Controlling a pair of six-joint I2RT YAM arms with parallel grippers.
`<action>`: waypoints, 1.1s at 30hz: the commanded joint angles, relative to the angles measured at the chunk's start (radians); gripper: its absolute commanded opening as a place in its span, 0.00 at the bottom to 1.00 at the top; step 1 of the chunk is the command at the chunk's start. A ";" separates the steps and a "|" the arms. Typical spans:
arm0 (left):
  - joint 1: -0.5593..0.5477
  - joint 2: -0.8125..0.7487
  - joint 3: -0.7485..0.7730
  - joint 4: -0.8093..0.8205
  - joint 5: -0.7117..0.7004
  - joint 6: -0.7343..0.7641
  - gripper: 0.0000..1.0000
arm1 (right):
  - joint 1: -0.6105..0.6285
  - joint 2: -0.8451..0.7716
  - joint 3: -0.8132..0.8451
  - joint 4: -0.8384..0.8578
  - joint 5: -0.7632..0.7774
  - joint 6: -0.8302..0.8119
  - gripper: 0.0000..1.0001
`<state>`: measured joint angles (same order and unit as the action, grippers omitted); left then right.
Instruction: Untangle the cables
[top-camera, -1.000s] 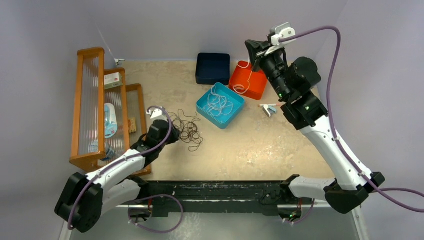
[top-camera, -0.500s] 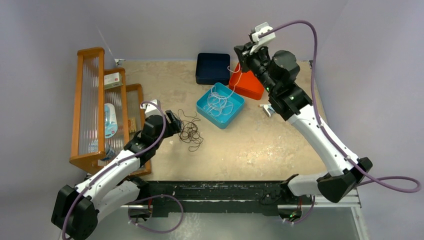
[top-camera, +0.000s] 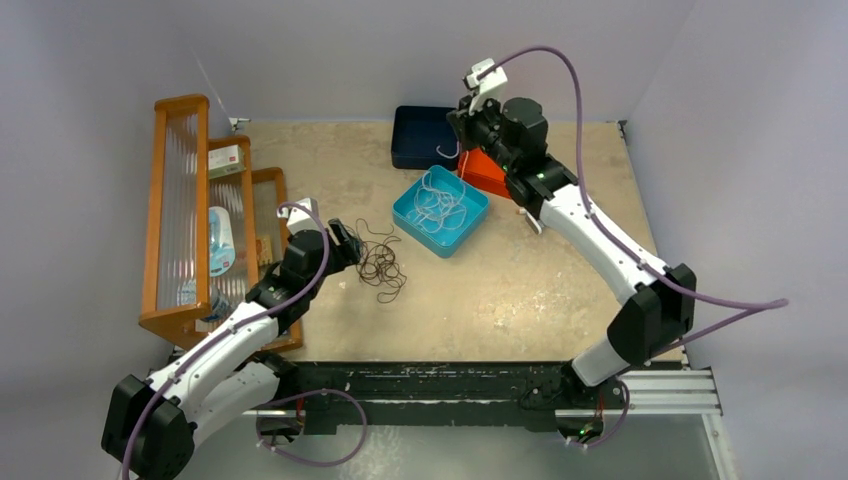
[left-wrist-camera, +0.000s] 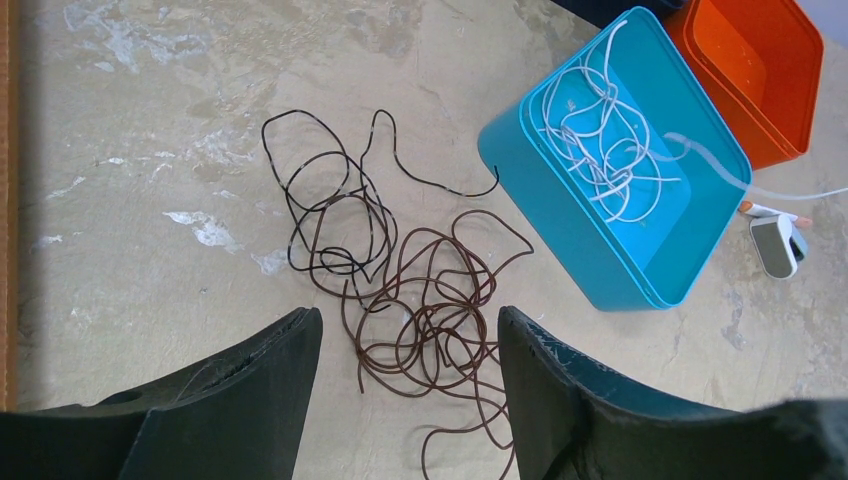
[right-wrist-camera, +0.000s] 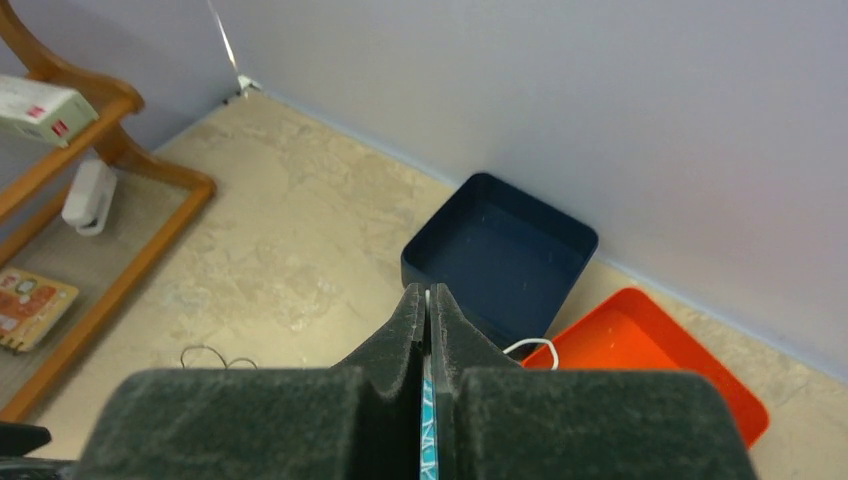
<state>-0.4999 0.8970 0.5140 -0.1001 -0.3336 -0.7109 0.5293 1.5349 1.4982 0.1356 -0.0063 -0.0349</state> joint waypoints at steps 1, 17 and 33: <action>0.001 -0.007 0.023 0.022 -0.008 0.016 0.65 | -0.017 0.031 -0.050 0.092 -0.070 0.047 0.00; 0.003 0.030 0.046 0.030 -0.004 0.027 0.65 | -0.048 0.240 -0.095 0.127 -0.142 0.076 0.00; 0.001 0.084 0.067 0.045 0.008 0.030 0.64 | -0.071 0.501 0.056 0.043 -0.176 0.036 0.11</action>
<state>-0.4999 0.9783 0.5346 -0.0929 -0.3286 -0.7101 0.4633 2.0350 1.4708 0.1852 -0.1558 0.0250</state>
